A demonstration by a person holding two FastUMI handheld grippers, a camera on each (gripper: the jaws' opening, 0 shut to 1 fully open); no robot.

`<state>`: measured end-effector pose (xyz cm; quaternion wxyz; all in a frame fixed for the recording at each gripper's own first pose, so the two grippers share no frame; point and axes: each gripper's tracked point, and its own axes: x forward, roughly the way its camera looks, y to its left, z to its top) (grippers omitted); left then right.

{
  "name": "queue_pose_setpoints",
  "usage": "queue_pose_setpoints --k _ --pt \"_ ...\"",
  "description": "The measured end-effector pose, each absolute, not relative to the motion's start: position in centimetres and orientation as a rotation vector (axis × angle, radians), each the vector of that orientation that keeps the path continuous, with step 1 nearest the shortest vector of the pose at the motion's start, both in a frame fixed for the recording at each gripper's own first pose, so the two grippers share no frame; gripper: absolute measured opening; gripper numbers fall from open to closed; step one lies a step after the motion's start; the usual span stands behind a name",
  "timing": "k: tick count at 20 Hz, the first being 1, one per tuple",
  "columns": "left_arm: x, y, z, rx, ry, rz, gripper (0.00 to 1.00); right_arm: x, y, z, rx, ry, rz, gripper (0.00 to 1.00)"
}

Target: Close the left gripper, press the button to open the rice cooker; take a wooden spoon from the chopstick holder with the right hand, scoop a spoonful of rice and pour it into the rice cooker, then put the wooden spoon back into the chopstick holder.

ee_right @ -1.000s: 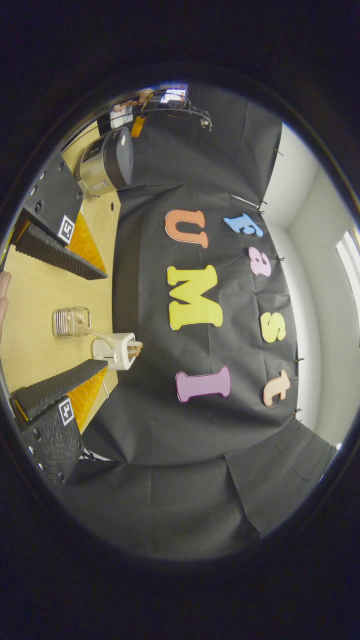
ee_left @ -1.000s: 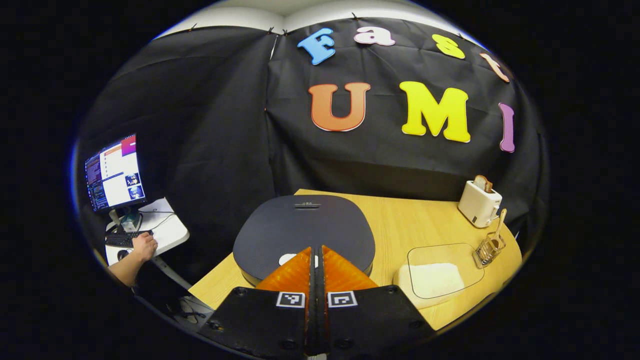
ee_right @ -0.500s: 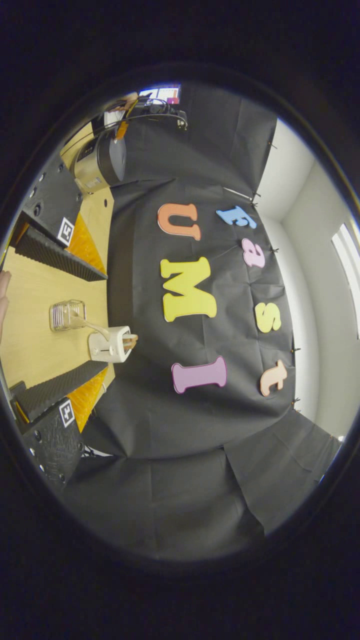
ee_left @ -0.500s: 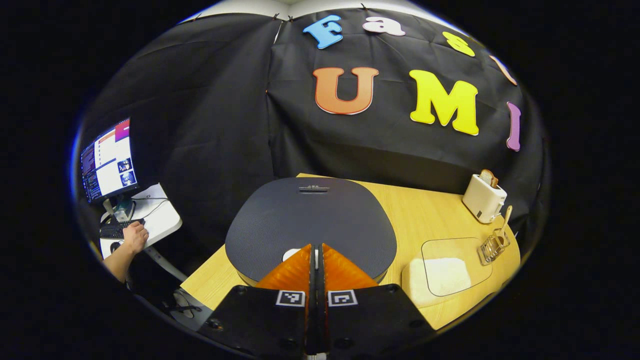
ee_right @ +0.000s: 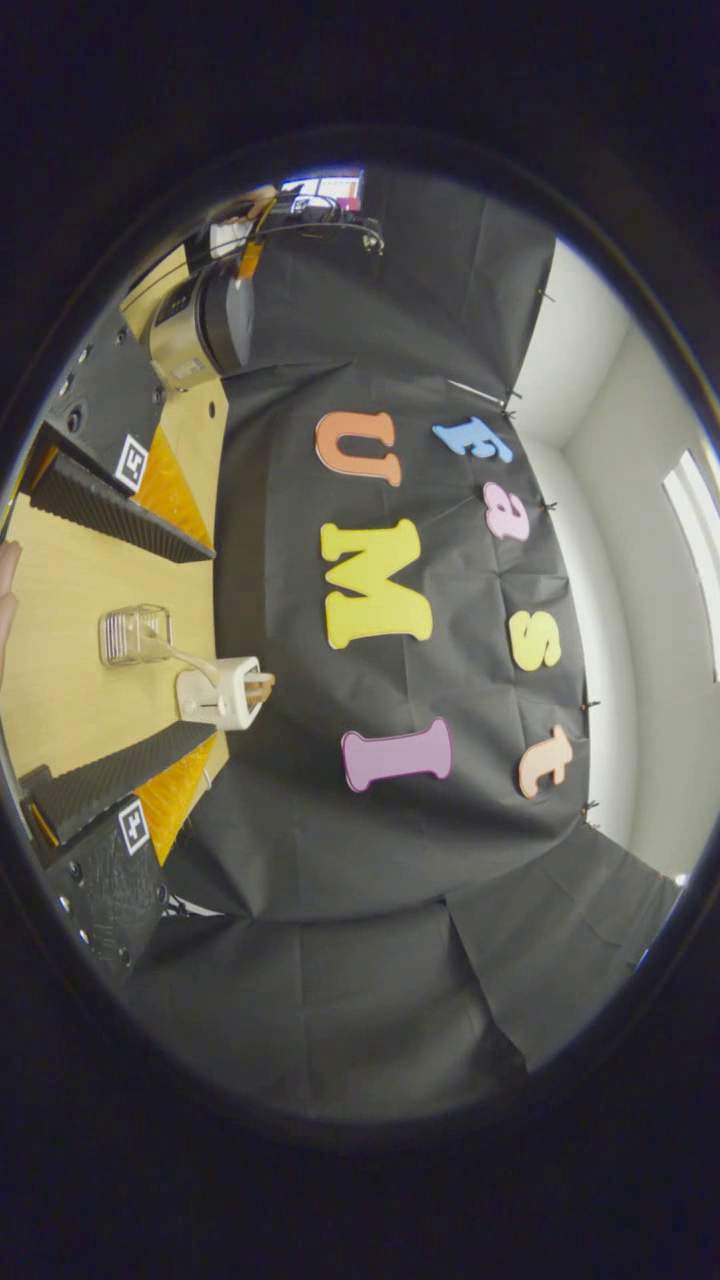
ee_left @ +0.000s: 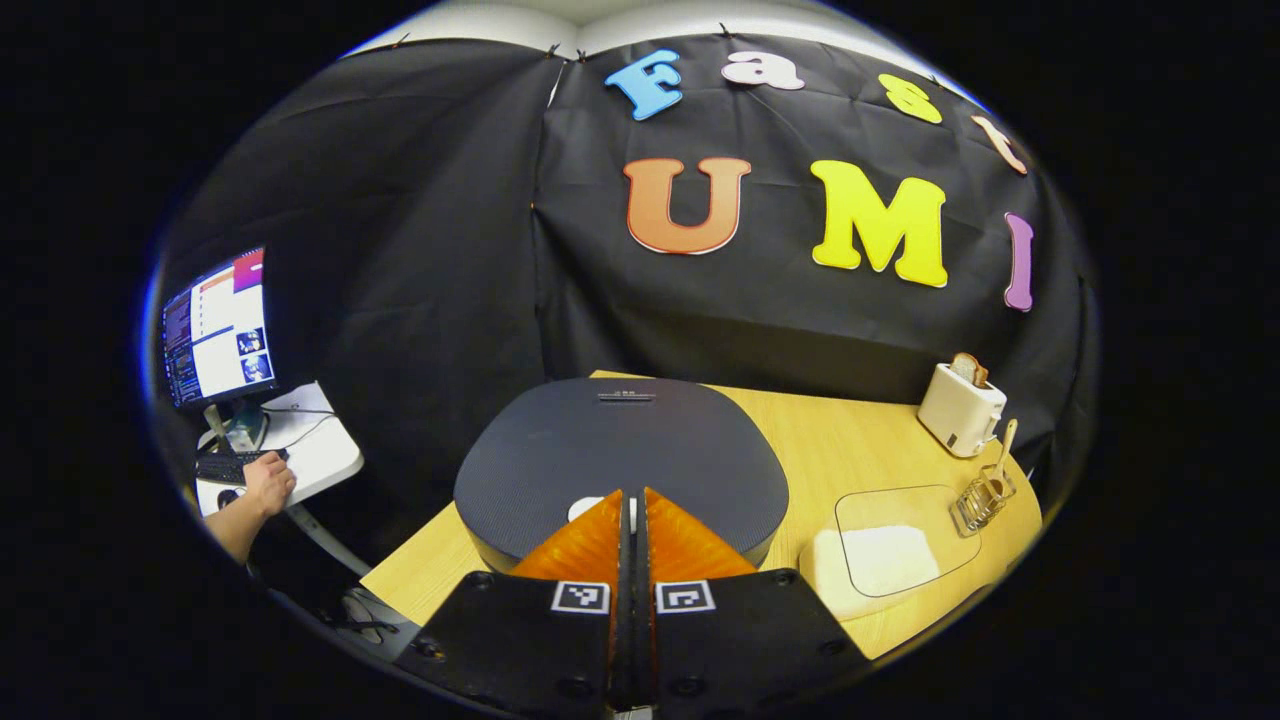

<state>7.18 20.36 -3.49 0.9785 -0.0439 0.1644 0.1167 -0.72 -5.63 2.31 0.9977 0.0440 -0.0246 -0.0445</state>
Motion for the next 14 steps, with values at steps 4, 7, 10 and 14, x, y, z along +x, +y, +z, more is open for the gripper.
queue_pose_setpoints --k 4,7,10,14 --pt "6.8 19.1 1.6 0.014 0.14 0.252 0.25 0.5 -6.4 1.0 0.116 -0.012 -0.109 0.92" --pt "5.1 15.8 2.3 -0.01 0.113 0.203 0.43 2.1 -6.8 0.2 0.134 0.001 -0.1 0.95" --pt "3.4 13.6 2.0 -0.027 0.079 0.187 0.72 5.4 -8.1 -0.4 0.091 0.01 -0.107 0.98" --pt "1.3 10.3 0.5 -0.06 0.078 0.151 0.89 11.9 -8.3 -3.2 0.069 0.122 -0.072 0.96"
